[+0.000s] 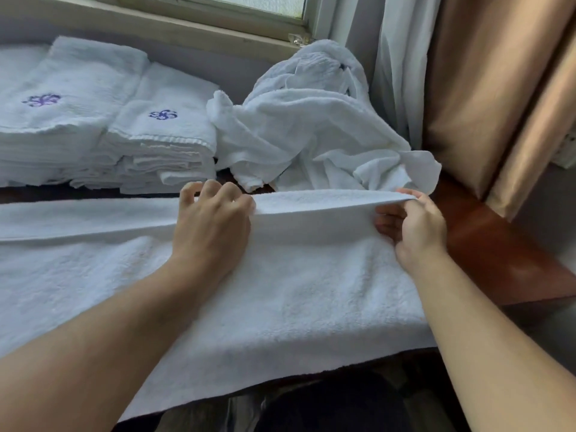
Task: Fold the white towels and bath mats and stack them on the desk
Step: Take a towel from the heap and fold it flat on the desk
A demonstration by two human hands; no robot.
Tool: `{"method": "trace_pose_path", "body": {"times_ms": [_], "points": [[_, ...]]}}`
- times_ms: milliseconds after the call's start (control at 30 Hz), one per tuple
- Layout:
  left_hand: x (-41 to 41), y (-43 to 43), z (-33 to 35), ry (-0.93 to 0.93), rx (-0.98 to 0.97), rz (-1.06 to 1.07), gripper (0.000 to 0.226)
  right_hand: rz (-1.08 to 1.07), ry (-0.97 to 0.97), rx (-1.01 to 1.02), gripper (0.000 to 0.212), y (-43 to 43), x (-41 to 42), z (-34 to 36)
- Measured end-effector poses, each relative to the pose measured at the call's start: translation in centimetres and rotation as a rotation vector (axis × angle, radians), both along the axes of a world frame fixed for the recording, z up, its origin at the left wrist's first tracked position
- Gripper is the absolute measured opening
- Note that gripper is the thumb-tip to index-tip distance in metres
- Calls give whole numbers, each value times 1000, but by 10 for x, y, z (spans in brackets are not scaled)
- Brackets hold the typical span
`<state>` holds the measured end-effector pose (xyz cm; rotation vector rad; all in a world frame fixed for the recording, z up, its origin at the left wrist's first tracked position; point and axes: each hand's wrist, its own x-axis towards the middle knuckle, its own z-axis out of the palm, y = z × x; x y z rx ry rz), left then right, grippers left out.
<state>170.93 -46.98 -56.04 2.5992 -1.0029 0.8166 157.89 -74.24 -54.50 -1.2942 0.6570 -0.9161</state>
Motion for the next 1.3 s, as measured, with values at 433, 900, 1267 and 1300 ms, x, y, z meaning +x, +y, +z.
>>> {"method": "trace_pose_path", "body": {"times_ms": [433, 900, 1267, 1300], "points": [[-50, 3, 5, 53, -92, -115, 23, 82, 86, -272, 7, -10, -22, -10], [-51, 6, 2, 18, -51, -361, 14, -173, 200, -467, 23, -16, -45, -10], [-49, 6, 1, 40, -2, -448, 31, -533, 403, -624, 42, -4, -49, -2], [-49, 6, 1, 44, 2, -457, 29, -550, 424, -671, 42, -1, -52, 1]]}}
